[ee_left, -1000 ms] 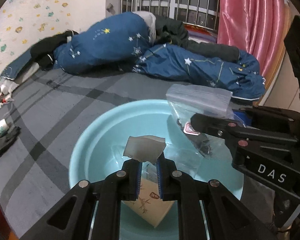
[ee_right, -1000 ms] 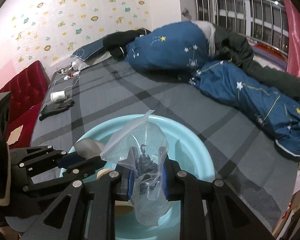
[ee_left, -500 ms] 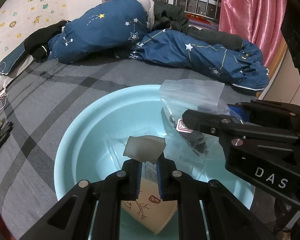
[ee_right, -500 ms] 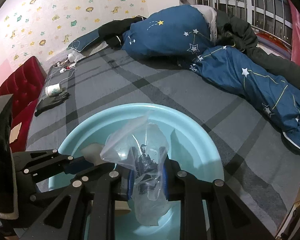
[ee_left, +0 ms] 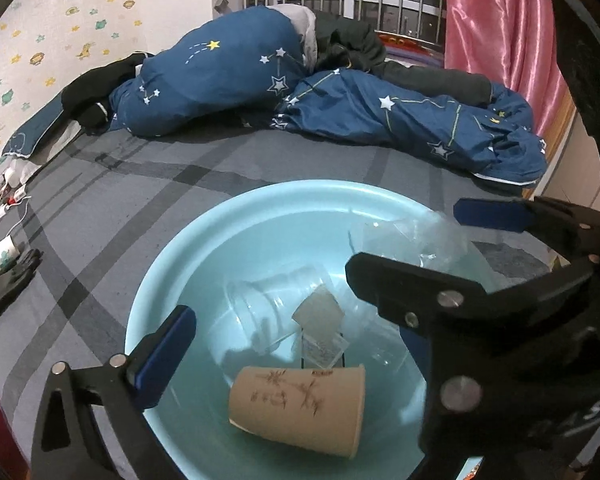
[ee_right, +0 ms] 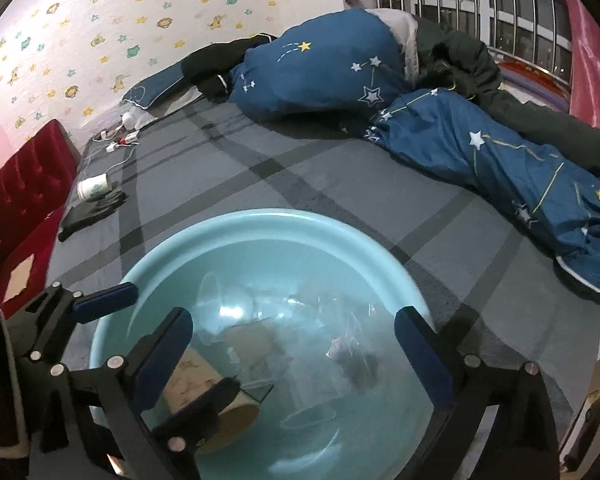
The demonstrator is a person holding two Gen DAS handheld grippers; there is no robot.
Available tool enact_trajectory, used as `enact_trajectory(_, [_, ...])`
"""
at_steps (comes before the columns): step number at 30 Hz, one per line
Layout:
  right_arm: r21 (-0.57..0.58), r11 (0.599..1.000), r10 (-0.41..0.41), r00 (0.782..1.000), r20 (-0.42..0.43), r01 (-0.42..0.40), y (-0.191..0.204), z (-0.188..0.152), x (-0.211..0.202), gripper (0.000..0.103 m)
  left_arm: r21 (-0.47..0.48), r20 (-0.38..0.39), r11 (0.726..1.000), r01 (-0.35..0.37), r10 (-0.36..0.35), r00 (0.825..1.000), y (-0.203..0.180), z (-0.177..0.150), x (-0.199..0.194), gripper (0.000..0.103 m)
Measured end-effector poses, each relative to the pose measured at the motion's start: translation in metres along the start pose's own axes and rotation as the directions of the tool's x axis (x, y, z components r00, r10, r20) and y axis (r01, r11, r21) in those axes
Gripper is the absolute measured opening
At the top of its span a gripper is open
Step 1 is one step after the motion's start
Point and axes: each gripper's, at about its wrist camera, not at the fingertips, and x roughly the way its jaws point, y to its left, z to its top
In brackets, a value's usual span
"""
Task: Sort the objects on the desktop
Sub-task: 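Open both tools to release the frosted piece and plastic bag in the basin, then withdraw both open tools from the basin toward the clutter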
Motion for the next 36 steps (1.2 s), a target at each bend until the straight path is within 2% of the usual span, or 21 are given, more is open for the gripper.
enact_trajectory(14, [-0.013, 1.0, -0.004, 1.0, 0.008, 0.004, 0.006, -0.003, -0.023, 0.103, -0.015, 0.0, 1.0, -0.012, 0.012, 1.0, 0.003, -0.008, -0.021, 0.103])
enact_trajectory(31, [-0.035, 0.999, 0.022, 0.999, 0.045, -0.021, 0.016, -0.023, -0.076, 0.103, -0.026, 0.011, 0.999, -0.043, 0.044, 0.999, 0.007, -0.039, -0.074, 0.103])
enact_trajectory(36, [-0.054, 0.999, 0.007, 0.998, 0.056, -0.004, 0.02, -0.034, -0.088, 0.103, -0.041, 0.005, 0.998, -0.043, 0.043, 0.999, 0.009, -0.054, -0.084, 0.103])
